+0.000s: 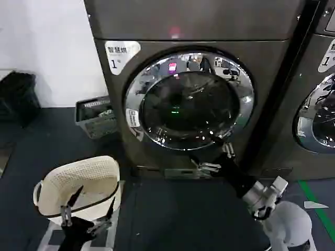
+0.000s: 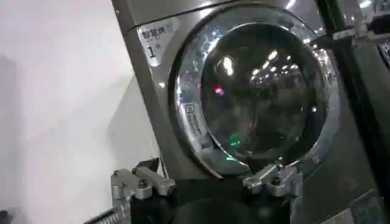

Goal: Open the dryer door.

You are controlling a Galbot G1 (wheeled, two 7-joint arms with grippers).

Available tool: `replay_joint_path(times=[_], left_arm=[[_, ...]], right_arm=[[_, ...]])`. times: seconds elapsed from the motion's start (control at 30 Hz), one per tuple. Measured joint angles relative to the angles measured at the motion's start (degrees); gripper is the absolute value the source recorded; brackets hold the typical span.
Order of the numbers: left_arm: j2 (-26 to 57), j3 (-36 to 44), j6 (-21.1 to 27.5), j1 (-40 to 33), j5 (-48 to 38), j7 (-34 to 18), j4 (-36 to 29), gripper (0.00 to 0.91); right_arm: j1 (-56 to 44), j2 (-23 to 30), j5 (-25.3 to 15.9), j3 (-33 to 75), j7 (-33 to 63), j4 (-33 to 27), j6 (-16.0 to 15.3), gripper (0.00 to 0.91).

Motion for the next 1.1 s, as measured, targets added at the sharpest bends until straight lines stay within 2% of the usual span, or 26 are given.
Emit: replay_joint_path(times=[0.17, 0.4, 0.73, 0.9, 1.1], left_arm=[[0.1, 0.6, 3.4, 0.0, 1.1, 0.1, -1.1, 0.907], [0.0, 1.2, 4.1, 0.1, 2.8, 0.0, -1.8, 0.907], [-0.6, 3.2, 3.2, 0.8, 6.6, -1.7, -2.1, 0.907], [-0.8, 4.3, 2.9, 0.8, 7.8, -5.0, -1.6, 0.907], [-0.9, 4.3, 3.3, 1.0, 6.4, -3.6, -2.6, 0.907]], right_arm=[[4.2, -3.7, -0.7, -4.7, -1.3, -4.8, 3.7, 0.907], [13.5, -6.4, -2.0, -12.9, -2.0, -12.7, 5.1, 0.907], [24.8, -5.7, -1.5, -22.6, -0.9, -23.2, 4.9, 0.907], [29.5, -4.1, -1.3, -26.2, -0.3, -27.7, 4.9, 0.907], [34.5, -2.6, -1.3, -29.6, 0.2, -31.7, 4.7, 0.907]])
